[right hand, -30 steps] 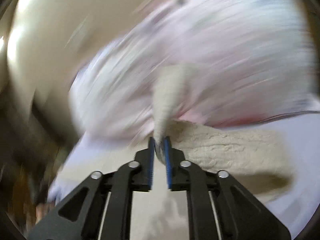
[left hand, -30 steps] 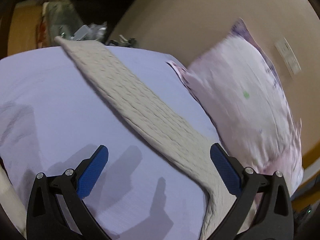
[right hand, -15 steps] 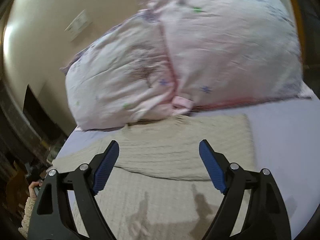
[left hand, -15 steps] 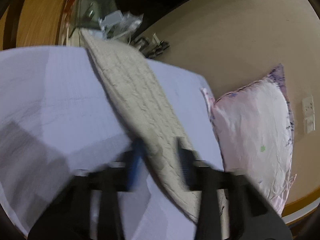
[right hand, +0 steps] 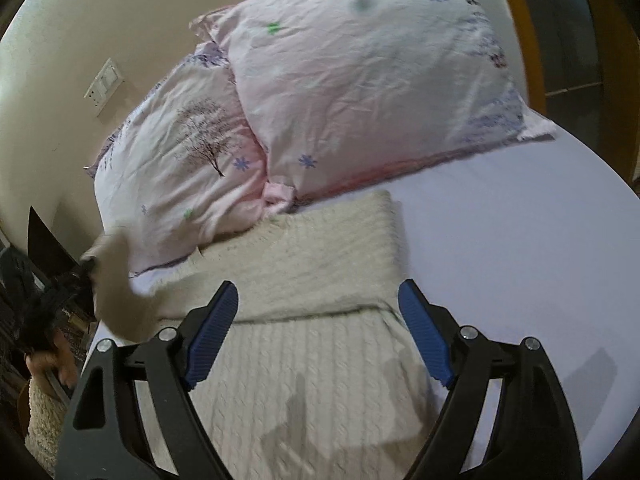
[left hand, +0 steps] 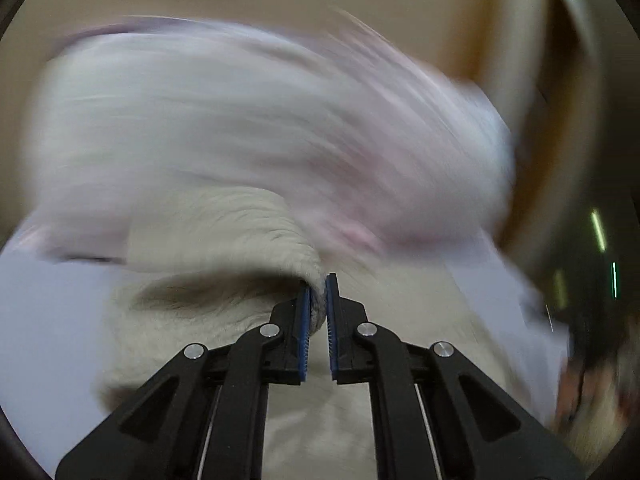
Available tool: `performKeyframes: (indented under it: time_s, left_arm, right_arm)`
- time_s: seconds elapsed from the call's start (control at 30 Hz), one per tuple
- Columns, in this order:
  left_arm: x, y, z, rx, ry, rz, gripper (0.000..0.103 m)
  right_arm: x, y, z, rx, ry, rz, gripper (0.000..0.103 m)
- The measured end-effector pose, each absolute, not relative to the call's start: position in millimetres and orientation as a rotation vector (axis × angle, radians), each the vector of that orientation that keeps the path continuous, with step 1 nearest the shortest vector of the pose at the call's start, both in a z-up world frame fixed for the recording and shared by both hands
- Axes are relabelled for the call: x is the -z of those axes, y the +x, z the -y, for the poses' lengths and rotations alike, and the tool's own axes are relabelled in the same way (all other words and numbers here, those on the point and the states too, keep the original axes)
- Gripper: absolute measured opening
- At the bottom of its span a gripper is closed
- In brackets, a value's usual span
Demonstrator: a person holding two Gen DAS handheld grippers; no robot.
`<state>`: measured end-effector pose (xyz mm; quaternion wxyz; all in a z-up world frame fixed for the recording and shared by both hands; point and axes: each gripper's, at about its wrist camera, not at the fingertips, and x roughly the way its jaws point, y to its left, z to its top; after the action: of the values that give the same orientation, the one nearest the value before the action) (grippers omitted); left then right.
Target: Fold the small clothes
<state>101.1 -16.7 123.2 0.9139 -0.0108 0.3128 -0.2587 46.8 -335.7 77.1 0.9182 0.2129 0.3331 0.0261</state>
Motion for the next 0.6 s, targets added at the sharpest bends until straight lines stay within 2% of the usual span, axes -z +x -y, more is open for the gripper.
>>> performKeyframes:
  time_s: [0.07, 0.17, 0.2, 0.27, 0.33, 0.4, 0.6]
  left_arm:
    - [-97.4, 86.5, 68.9, 0.653, 0.095, -0.744, 0.007]
    - [-80.5, 64.5, 72.2, 0.655, 0.143, -0.770, 0.007]
    - [-79.4, 57.3, 61.2, 0.639, 0.127, -0.776, 0.008]
    - [-79.4, 42.1, 26.8, 0.600, 0.050, -0.794, 0.017]
    - [-80.5, 30.2, -11.2, 0.579, -0.017, -0.804, 0.034]
    - [-77.7, 3.9, -56.4, 0.530, -0.102, -0.814, 0.046]
    - [-41.1, -67.5, -153.4, 0.438, -0.366, -0.882, 0.049]
  right_arm:
    - [-71.8, 34.5, 343.5, -0.067, 0.454, -0.718, 0.084]
    - [-64.7, 11.8, 352.9, -0.087, 0.456, -0.750, 0.088]
    - [-61.6, 1.7, 356.4, -0.092, 0.450, -0.769, 0.089]
    - [-54.0, -15.8, 362.0, -0.117, 0.457, -0.811, 0.089]
    - [-47.1, -31.2, 365.1, -0.171, 0.491, -0.848, 0.088]
    - [-40.6, -54.1, 367.3, -0.227, 0.531, -0.881, 0.088]
    - [-34.9, -109.5, 365.4, -0.299, 0.559, -0.958, 0.084]
